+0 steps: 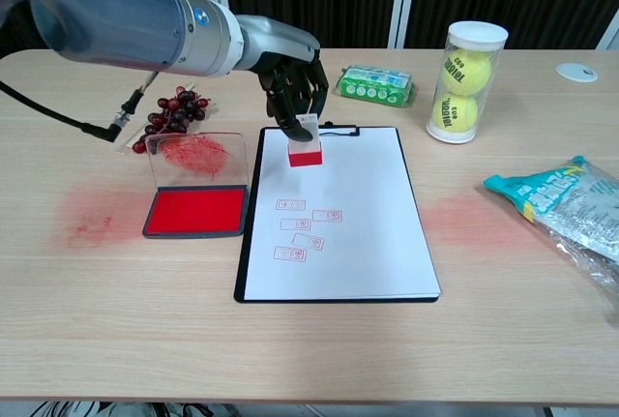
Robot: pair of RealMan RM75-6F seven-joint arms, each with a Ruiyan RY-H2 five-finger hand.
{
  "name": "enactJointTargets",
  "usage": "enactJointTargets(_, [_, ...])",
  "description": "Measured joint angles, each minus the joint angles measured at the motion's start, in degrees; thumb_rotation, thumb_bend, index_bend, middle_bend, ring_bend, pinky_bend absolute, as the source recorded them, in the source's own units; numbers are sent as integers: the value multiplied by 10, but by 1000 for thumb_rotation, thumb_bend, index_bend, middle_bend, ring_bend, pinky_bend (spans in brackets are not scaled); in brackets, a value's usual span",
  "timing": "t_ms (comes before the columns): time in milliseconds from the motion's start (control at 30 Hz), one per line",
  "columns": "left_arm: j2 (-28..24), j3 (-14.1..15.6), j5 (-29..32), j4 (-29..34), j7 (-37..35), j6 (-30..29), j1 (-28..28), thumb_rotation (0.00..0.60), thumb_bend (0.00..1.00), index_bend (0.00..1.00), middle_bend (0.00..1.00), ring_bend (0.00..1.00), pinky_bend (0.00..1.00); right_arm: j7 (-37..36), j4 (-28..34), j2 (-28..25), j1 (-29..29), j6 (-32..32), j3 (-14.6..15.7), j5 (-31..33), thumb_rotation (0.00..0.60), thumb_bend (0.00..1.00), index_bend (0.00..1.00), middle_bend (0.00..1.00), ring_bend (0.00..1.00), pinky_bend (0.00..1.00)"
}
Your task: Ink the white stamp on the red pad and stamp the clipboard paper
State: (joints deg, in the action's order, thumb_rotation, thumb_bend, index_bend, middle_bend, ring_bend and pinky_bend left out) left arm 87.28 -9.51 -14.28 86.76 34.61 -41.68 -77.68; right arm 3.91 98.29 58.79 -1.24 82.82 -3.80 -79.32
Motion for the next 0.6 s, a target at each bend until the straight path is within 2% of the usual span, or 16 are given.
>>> enactJointTargets(300, [58,1,10,-124,-38,82,-19,600,428,604,587,341,395,-6,1,-2,0,-2,-3,6,600,91,128,101,156,165])
enactJointTargets(600, [101,13,-3,-188,-65,119,-38,600,428,605,588,340,395,-11,-1,-4,-1,-3,-5,11,600,92,128,101,156,165])
